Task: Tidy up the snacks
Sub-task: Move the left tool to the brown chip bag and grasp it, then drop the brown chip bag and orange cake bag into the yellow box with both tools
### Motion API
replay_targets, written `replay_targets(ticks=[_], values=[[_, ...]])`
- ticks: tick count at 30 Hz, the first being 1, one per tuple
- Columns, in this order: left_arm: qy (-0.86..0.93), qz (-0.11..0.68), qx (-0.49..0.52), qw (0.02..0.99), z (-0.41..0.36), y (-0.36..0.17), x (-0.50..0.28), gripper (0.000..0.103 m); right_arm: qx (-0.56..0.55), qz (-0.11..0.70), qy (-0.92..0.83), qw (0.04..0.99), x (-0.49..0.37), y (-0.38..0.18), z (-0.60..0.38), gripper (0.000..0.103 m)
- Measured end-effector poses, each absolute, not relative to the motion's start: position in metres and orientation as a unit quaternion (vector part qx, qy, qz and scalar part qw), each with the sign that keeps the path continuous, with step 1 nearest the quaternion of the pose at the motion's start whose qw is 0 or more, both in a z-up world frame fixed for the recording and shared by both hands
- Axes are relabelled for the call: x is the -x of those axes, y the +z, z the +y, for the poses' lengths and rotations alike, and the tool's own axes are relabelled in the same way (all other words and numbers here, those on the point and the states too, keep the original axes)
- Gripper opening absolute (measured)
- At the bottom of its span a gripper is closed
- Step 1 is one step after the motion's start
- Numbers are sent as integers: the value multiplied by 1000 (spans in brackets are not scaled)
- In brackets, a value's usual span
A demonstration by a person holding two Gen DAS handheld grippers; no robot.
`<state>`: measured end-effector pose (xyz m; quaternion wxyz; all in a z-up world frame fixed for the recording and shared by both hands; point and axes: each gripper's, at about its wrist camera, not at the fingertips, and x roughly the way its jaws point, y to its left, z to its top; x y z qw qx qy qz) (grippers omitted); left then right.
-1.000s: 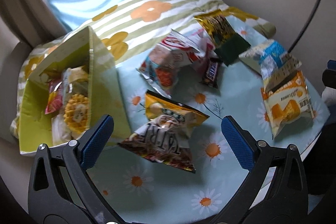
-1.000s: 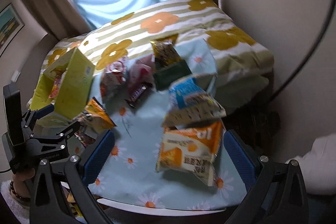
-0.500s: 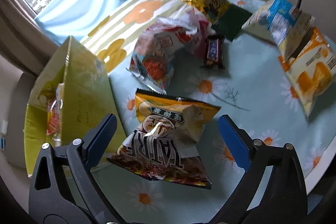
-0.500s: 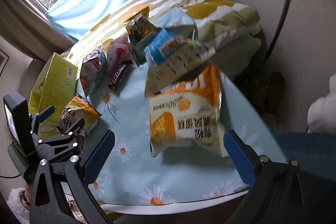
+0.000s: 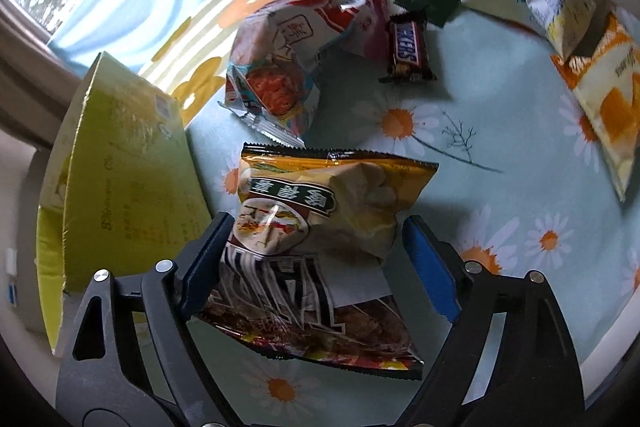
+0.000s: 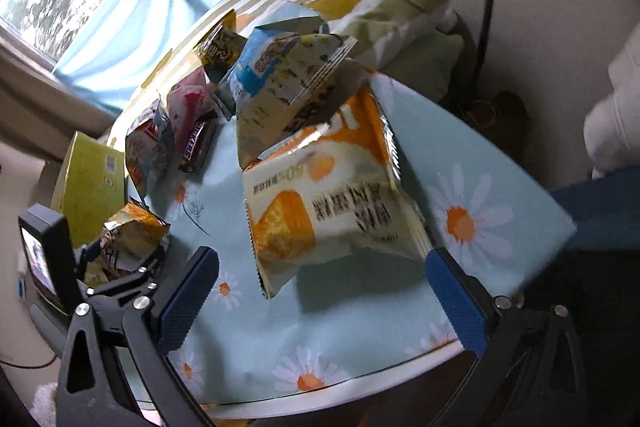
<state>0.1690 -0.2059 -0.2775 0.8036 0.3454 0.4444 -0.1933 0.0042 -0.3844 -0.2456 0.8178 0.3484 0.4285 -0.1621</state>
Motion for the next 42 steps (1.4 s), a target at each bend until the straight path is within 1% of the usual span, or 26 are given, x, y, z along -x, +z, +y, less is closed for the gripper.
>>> replay_targets(ticks=[4,5,6,8,14,20,27,29,30,31,32,37,42], values=[[-205,445,-350,799,-207,-282,-169,78,-372,424,-160,810,-3,-251,-380,103],[-208,443,-352,798,-207,-282,-169,75,-377,423,-158,809,-4,-252,-379,103],[-211,442,-353,797,-207,-282,-169,69,-383,420,-157,808,-5,-254,-379,103],[-218,444,-352,795,-207,-282,-170,67,-393,413,-158,807,-7,-256,-379,103],[-238,440,-350,792,-204,-279,-171,64,-407,400,-210,794,-18,-261,-387,103],[-258,442,-339,790,-203,-271,-169,63,-423,390,-209,791,-31,-262,-387,103],[-273,446,-322,789,-203,-265,-168,62,-454,356,-229,784,-38,-267,-392,102],[-274,448,-320,789,-203,-264,-167,62,-469,346,-234,778,-40,-270,-398,97],[-275,448,-319,789,-202,-263,-167,62,-471,342,-237,778,-41,-271,-399,88],[-275,449,-318,789,-203,-263,-167,62,-468,342,-239,779,-42,-270,-401,76],[-276,450,-316,788,-203,-262,-166,62,-465,343,-239,781,-43,-270,-401,73],[-279,450,-311,789,-205,-259,-164,62,-472,331,-220,787,-40,-269,-404,59],[-275,456,-295,794,-205,-250,-161,62,-480,333,-207,785,-29,-269,-403,55]])
